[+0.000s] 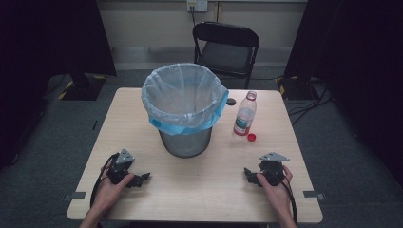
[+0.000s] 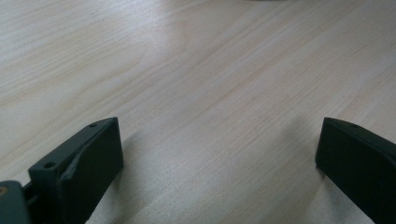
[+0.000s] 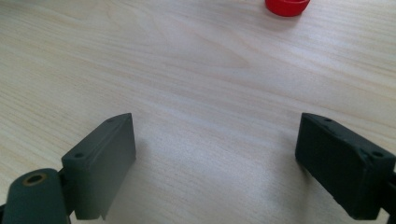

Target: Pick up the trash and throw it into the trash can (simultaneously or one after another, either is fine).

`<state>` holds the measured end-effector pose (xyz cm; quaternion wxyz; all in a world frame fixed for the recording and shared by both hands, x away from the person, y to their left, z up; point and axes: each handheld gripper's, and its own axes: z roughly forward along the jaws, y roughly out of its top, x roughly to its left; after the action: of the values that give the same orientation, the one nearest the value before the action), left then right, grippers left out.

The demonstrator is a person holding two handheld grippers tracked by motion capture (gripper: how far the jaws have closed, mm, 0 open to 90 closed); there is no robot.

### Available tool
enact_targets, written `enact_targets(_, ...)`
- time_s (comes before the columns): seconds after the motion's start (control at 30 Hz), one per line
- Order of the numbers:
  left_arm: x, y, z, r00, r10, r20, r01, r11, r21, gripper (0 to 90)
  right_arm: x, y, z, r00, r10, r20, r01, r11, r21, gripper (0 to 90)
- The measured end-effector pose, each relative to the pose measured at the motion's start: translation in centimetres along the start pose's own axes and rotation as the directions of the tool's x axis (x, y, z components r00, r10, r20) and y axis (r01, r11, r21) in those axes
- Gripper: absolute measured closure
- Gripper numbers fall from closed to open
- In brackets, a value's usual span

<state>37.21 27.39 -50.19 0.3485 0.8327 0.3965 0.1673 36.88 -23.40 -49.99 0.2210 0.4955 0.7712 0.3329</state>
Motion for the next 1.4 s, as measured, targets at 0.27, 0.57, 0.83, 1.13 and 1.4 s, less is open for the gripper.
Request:
enact_targets(0.27,0.0,0.0,0.0,1.0000,0.001,0.000,-0.001,1.0000,0.001,0.2,0.0,0.0,0.0,1.0000,0.001,0.001,-0.001,1.000,0.000,11.5)
enact_targets(0.57,0.0,0.0,0.0,1.0000,0.001,0.000,-0.001,1.0000,0.001,0.2,0.1,0.8,-0.3,0.9996,-0.027,-0.003,0.027,0.999,0.033,18.8)
enact_targets(0.83,0.0,0.0,0.0,1.0000,0.001,0.000,-0.001,1.0000,0.001,0.2,-0.1,1.6,-0.7,0.9984,-0.020,-0.052,0.020,1.000,0.001,19.8)
enact_targets(1.13,0.0,0.0,0.0,1.0000,0.001,0.000,-0.001,1.0000,0.001,0.2,-0.6,3.6,-0.5,0.9962,-0.009,-0.087,0.007,1.000,-0.021,17.7)
enact_targets(1.4,0.0,0.0,0.0,1.0000,0.000,0.000,0.000,1.0000,0.002,0.2,-1.1,5.9,0.5,0.9957,-0.026,-0.089,0.024,0.999,-0.027,17.5)
